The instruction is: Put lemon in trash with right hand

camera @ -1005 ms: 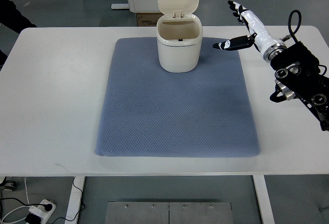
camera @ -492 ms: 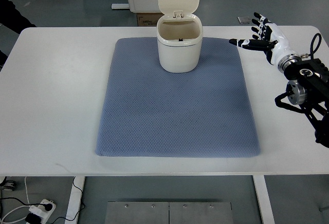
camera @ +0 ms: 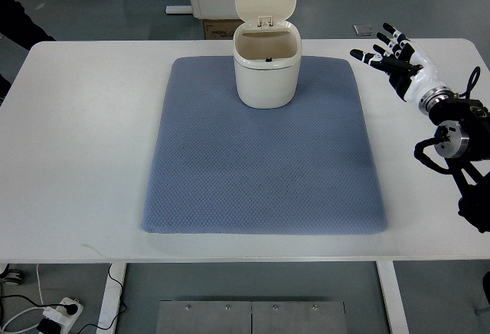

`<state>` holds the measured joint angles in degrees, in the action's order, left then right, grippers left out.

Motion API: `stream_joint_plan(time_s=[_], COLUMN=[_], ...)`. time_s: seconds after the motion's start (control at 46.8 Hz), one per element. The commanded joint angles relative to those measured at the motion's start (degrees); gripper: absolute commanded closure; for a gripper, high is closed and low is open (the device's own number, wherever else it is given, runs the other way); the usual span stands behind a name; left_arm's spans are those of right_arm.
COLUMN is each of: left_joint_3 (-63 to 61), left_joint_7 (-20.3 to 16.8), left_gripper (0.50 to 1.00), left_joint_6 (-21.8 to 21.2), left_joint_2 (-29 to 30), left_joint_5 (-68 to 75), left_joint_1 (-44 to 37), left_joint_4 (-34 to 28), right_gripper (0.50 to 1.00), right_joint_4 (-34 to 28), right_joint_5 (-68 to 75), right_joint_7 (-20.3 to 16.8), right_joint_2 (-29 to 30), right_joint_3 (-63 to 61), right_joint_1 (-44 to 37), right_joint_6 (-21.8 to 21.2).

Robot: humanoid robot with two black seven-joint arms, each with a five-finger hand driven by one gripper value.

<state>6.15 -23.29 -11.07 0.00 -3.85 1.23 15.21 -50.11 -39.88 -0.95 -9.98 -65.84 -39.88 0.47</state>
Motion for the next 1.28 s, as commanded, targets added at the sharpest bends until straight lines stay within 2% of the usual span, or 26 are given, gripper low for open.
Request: stream_joint_plan(time_s=[0.0, 0.192, 0.299, 0.406, 0.535, 0.812, 1.262], left_joint_3=[0.0, 0.0, 0.0, 0.0, 0.0, 0.0, 0.0], left_joint_7=[0.0, 0.0, 0.0, 0.0, 0.0, 0.0, 0.0], left_gripper=[0.5, 0.5, 0.5, 0.5, 0.5, 0.5, 0.5], left_joint_6=[0.0, 0.0, 0.0, 0.0, 0.0, 0.0, 0.0], left_joint_2=[0.0, 0.0, 0.0, 0.0, 0.0, 0.0, 0.0], left_joint_5=[0.0, 0.0, 0.0, 0.0, 0.0, 0.1, 0.0], left_joint_1=[0.0, 0.0, 0.0, 0.0, 0.0, 0.0, 0.0], left_joint_4=[0.0, 0.0, 0.0, 0.0, 0.0, 0.0, 0.0], right_gripper=[0.5, 0.5, 0.5, 0.5, 0.5, 0.5, 0.5], right_joint_4=[0.0, 0.6, 1.1, 1.1, 1.2, 2.6, 2.4], right_joint_5=[2.5, 4.1, 4.2, 4.2, 4.6, 4.6, 4.7], right_joint_7=[1.7, 6.9, 8.5, 10.2, 10.3, 10.3, 10.3], right_joint_2=[0.0, 0.0, 0.0, 0.1, 0.2, 1.2, 5.2], right_joint_3=[-0.3, 0.1, 0.0, 0.4, 0.5, 3.4, -0.4], right_joint_1=[0.3, 1.3, 1.8, 2.7, 3.1, 5.6, 8.2], right_joint_6=[0.8, 1.2, 1.8, 4.6, 6.7, 6.7, 6.7])
